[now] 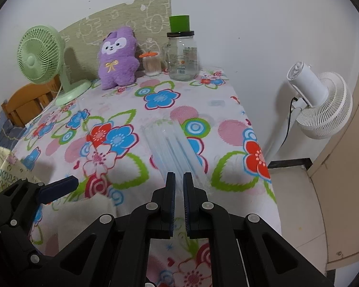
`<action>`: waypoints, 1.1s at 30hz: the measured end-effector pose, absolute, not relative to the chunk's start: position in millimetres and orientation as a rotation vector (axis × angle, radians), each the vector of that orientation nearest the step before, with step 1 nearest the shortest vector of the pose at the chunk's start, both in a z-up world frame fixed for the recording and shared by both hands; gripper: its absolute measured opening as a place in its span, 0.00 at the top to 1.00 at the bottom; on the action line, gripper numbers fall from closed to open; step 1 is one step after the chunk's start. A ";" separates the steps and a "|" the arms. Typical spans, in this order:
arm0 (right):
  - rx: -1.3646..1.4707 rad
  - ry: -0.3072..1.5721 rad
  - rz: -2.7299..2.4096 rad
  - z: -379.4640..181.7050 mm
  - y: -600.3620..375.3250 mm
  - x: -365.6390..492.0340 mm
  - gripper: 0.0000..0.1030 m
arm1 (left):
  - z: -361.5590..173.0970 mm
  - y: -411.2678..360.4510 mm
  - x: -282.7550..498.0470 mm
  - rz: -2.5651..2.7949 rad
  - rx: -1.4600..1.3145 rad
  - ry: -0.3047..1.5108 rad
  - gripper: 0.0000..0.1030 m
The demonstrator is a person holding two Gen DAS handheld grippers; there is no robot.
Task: Organize soft objects
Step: 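Grasp the white tissue pack with the left tool while the right tool holds the tube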
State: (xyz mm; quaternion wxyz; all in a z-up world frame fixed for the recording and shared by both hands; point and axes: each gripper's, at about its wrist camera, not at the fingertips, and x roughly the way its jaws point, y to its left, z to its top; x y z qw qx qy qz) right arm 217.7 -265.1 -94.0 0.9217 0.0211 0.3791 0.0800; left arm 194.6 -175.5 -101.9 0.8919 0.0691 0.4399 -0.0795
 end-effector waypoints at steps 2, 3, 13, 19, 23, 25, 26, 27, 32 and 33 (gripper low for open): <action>0.042 0.777 0.166 -94.3 -262.9 212.4 0.92 | -102.0 -173.6 189.2 -0.166 0.144 0.910 0.12; 0.042 0.775 0.166 -94.4 -261.7 209.1 0.92 | -102.1 -172.7 186.6 -0.167 0.144 0.909 0.12; 0.022 0.761 0.164 -97.4 -248.7 180.8 0.92 | -110.3 -161.1 165.2 -0.168 0.160 0.911 0.12; 0.029 0.774 0.164 -104.2 -245.4 171.3 0.92 | -117.9 -156.7 161.1 -0.163 0.178 0.909 0.12; 0.031 0.791 0.163 -109.1 -244.3 169.0 0.92 | -121.0 -156.4 159.9 -0.165 0.199 0.899 0.12; 0.035 0.804 0.169 -111.5 -244.5 168.0 0.92 | -121.6 -156.5 159.9 -0.165 0.207 0.894 0.12; 0.037 0.810 0.167 -112.3 -245.0 167.7 0.91 | -121.5 -156.3 160.4 -0.166 0.206 0.893 0.12; 0.038 0.814 0.163 -112.9 -245.6 167.9 0.89 | -121.3 -155.2 161.3 -0.168 0.203 0.893 0.12; 0.033 0.830 0.149 -112.9 -246.5 167.6 0.89 | -121.2 -150.6 165.8 -0.167 0.201 0.894 0.11; 0.024 0.831 0.146 -112.4 -245.6 167.8 0.88 | -121.4 -150.3 166.0 -0.168 0.201 0.894 0.10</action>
